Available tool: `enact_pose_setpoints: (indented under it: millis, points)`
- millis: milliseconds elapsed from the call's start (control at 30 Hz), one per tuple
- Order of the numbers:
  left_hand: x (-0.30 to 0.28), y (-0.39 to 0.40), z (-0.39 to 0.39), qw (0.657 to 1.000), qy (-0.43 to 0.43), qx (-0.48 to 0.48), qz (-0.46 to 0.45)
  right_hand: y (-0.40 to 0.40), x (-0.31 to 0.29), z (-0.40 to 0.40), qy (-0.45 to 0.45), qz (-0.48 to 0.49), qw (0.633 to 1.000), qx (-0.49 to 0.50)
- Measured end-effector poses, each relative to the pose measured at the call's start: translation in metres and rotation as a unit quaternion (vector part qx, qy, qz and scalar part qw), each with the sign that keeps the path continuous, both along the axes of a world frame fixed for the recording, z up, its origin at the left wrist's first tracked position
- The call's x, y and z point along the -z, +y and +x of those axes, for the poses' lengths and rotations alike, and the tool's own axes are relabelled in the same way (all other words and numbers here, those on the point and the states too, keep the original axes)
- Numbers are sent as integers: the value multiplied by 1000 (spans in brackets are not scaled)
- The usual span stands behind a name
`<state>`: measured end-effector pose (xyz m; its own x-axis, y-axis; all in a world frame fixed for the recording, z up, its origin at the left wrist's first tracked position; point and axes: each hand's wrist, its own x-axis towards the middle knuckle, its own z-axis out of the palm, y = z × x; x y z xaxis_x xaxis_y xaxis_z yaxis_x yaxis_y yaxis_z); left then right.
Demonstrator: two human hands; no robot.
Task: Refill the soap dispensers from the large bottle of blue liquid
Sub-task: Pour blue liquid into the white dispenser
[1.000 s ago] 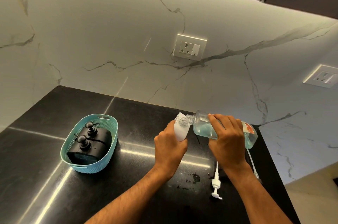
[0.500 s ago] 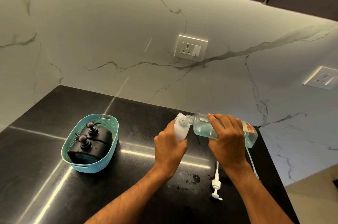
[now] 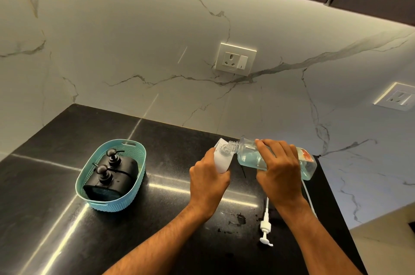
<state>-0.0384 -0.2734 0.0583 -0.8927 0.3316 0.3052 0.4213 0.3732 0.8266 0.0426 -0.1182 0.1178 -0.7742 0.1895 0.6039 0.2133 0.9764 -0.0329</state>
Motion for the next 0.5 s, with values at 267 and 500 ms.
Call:
enact_pose_setpoints:
  millis: [267,500]
  points:
    - [1,1,-2,1000,4,-1,4,1,0,-2,4,1,1000,-4]
    - [-1,0,-2,1000,-1,1,1,1,0,-3,2,-1,1000,-5]
